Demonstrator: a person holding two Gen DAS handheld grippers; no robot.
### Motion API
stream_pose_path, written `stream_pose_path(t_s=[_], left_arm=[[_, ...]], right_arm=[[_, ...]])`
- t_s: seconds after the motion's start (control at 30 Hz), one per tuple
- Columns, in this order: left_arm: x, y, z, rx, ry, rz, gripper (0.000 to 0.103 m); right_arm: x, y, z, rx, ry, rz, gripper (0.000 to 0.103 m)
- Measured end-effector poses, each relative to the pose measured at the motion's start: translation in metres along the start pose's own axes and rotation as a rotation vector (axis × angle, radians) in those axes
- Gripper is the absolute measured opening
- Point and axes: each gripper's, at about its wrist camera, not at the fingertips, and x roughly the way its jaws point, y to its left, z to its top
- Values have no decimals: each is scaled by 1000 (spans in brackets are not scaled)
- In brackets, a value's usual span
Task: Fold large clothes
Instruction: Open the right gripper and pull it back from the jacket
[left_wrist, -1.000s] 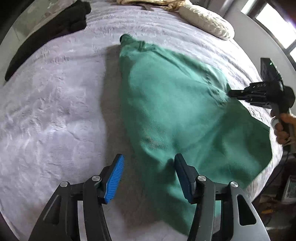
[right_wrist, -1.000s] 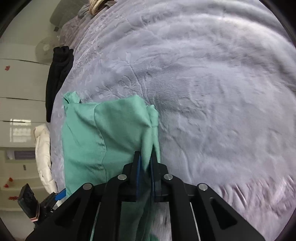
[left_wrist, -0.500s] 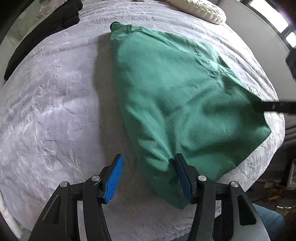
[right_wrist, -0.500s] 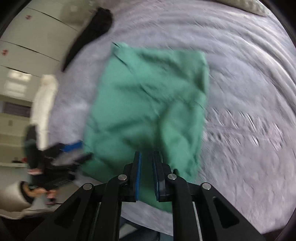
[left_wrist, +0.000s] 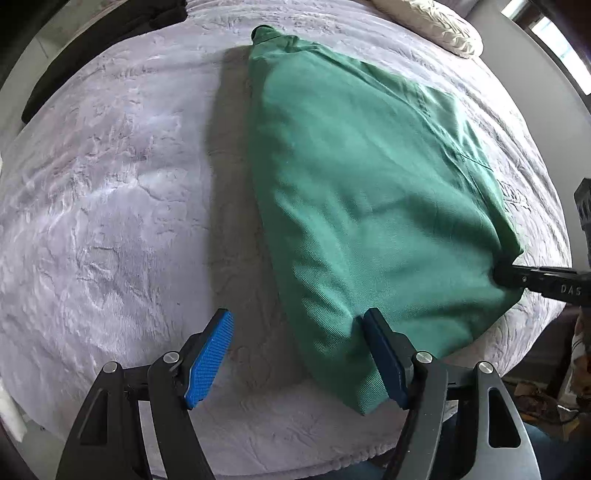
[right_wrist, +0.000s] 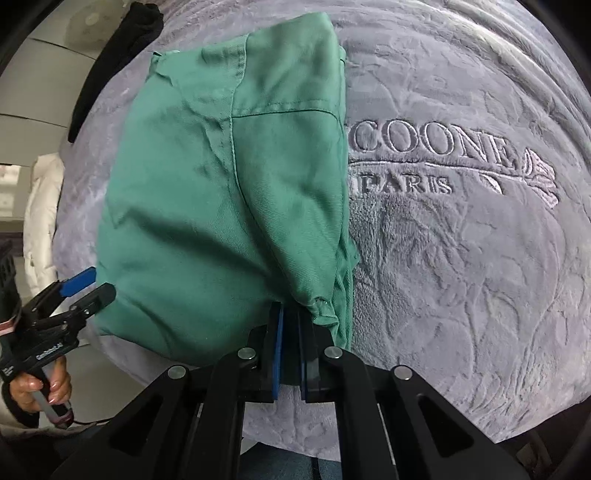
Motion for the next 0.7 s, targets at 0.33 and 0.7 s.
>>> stream_pose_path(t_s=[0.33,0.7], left_arm=[[-1,-8,6,13,22,35,85],[-8,-7,15,4,11,90,103]], right_arm=[[11,8,1,36,21,13,11],[-36,5,15,100,-160,34,11]])
